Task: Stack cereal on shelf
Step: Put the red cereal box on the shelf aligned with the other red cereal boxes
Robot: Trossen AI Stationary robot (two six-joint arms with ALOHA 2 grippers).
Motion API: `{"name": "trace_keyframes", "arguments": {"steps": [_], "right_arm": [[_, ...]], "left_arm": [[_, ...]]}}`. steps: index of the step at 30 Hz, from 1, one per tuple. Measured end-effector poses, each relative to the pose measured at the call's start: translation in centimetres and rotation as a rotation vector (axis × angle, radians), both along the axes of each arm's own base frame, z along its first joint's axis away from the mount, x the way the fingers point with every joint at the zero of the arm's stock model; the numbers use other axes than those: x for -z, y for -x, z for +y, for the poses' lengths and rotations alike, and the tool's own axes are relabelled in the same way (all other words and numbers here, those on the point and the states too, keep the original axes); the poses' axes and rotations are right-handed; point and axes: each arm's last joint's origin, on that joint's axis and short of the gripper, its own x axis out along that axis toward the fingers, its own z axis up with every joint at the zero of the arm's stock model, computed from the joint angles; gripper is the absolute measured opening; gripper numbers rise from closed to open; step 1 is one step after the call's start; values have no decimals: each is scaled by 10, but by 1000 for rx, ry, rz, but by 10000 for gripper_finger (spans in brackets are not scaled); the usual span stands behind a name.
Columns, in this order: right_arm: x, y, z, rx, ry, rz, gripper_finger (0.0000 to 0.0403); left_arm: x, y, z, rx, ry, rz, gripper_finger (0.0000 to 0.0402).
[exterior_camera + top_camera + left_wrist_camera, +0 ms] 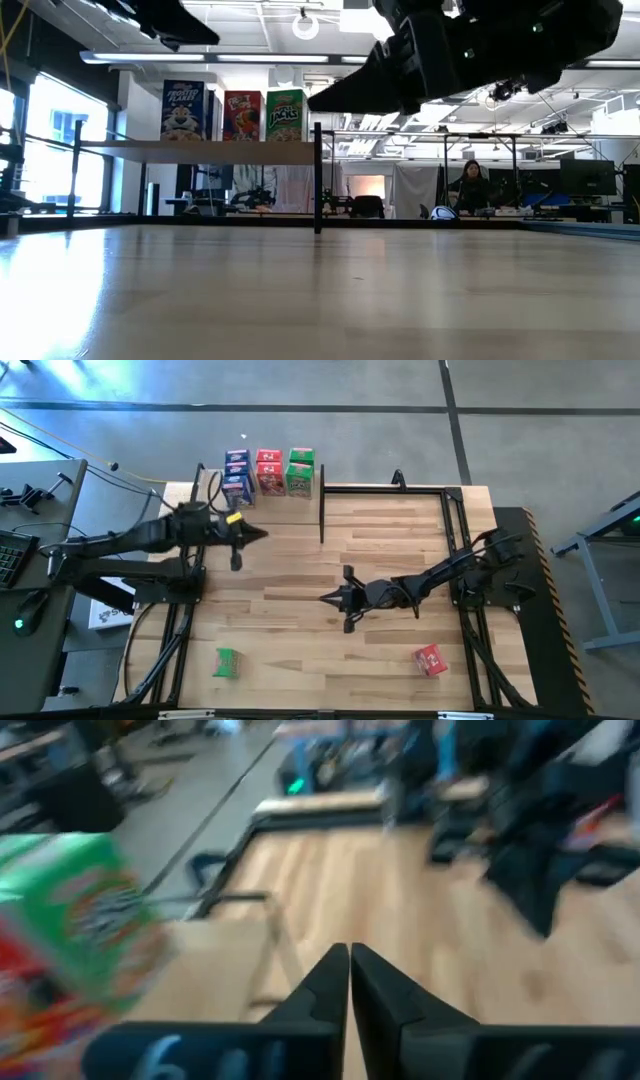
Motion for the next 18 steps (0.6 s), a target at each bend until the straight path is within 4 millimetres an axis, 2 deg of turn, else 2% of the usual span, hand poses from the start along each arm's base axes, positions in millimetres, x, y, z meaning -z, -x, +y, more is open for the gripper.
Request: {"name": "trace_keyframes", "arguments": {"steps": [6,10,15,18], "right_arm": [[4,-4,1,-2,-12,-59,0],[3,-3,5,-9,1,-67,0],[3,-1,13,-12,0,-66,0],[4,5,19,-51,-52,5,0]], "left_arm": [[26,-17,-9,97,60,-58,2],[35,-25,-24,190,54,-128,1],[64,-24,-42,249,46,-271,0],[78,-19,-47,228,45,-337,1]]}}
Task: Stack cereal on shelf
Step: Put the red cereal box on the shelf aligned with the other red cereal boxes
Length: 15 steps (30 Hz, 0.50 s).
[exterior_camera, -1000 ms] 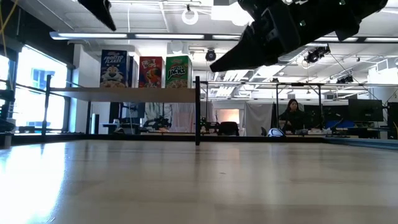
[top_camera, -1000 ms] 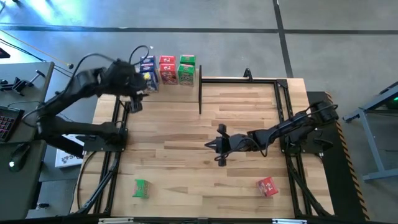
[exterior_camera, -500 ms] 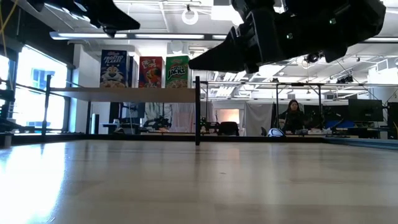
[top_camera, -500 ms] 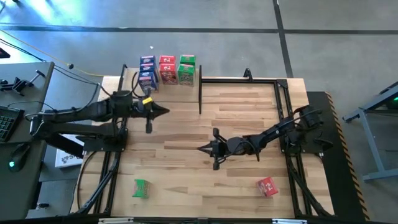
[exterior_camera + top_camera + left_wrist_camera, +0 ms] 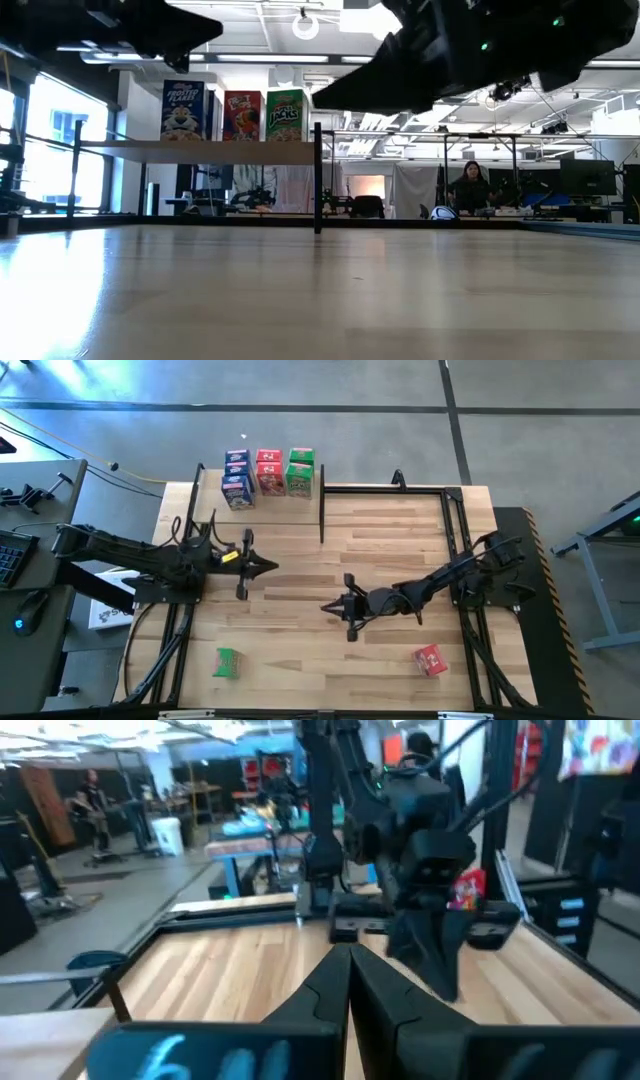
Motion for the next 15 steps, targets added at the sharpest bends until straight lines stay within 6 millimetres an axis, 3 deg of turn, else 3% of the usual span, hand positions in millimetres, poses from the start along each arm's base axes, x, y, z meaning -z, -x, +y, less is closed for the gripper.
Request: {"name": "trace_keyframes", "arguments": {"steps": [6,11,15], "right_arm": [[-21,36,25,64,-148,198,0],[-55,74,53,215,-288,420,9],[-83,98,70,399,-370,629,38]], "left_arm": [[6,3,-4,8,22,-30,1],[6,3,-6,15,21,-30,1],[6,3,-6,12,21,-30,1]]}}
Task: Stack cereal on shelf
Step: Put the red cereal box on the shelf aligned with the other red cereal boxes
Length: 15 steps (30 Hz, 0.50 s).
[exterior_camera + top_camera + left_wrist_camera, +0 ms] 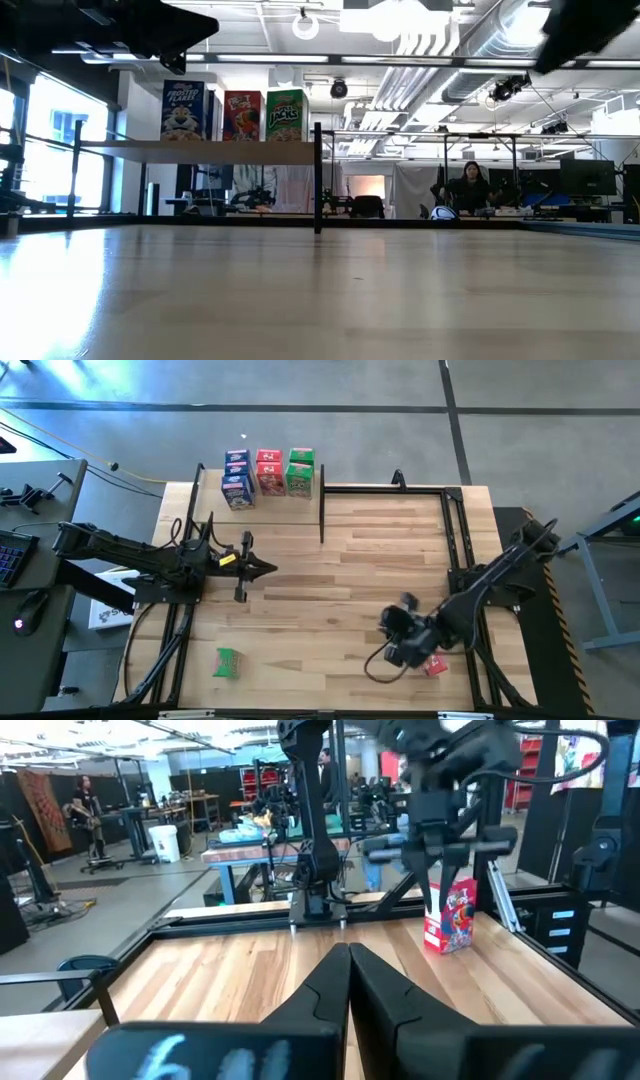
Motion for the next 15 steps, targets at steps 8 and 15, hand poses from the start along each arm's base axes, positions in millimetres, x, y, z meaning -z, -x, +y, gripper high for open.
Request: {"name": "trace_keyframes", "arguments": {"steps": [8,15], "right_arm": [[-28,21,36,330,-171,419,152],[-29,25,65,548,-251,653,271]], "left_arm": [[0,0,0,0,0,3,1],[1,0,0,1,-3,7,1]]}}
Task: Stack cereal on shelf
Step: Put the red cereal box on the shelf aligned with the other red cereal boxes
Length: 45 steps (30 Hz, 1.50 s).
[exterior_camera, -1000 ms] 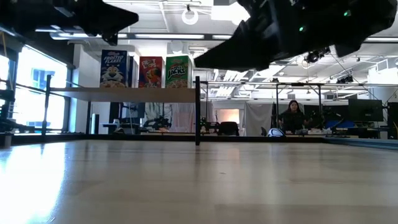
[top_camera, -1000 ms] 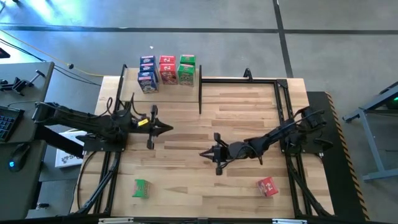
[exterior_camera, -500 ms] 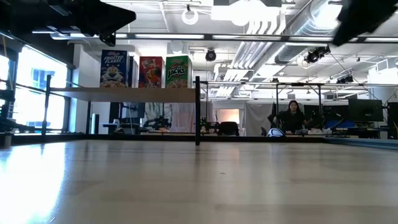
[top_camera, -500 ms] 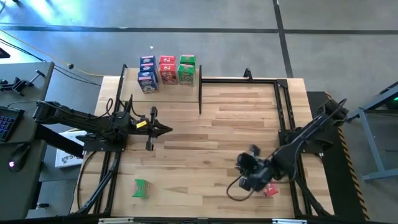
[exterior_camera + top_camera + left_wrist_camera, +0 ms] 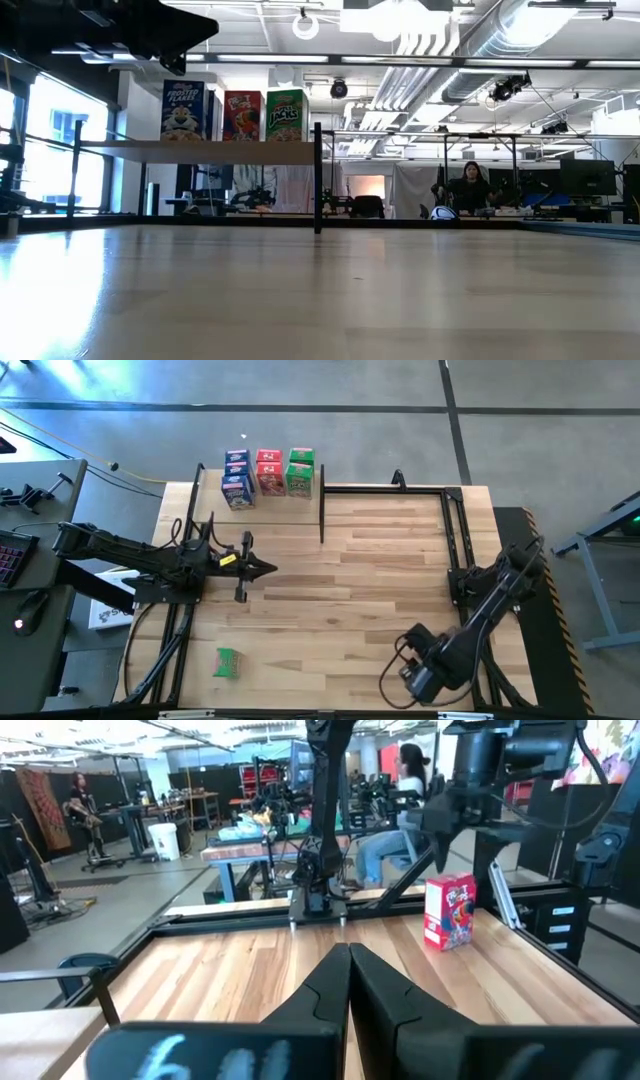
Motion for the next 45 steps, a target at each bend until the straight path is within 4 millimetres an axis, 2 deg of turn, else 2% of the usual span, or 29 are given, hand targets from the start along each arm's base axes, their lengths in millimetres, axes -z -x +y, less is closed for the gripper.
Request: {"name": "trace_keyframes", "arguments": {"steps": [5,13,16,20,25,28,32,36,41,45], "right_arm": [[13,14,8,85,32,70,306],[34,25,18,173,46,2,293],[42,26,17,197,52,3,271],[47,24,17,188,54,-45,218],[48,21,17,165,62,-99,139],[43,17,16,122,65,-129,116],[25,-3,7,26,84,-178,120],[1,-37,-17,-119,104,-224,136],[-25,-97,-73,-350,130,-339,141],[-26,-146,-121,-556,146,-423,142]], "left_arm": [[2,0,0,0,-2,20,1],[2,0,0,0,0,26,1],[3,0,0,0,0,27,1],[3,0,1,-28,-7,35,1],[5,2,2,-69,-10,64,1],[5,4,3,-77,0,73,1],[3,8,4,-80,15,71,1],[1,9,4,-81,17,57,1],[2,9,4,-82,16,59,1],[3,9,4,-82,13,76,1]]}}
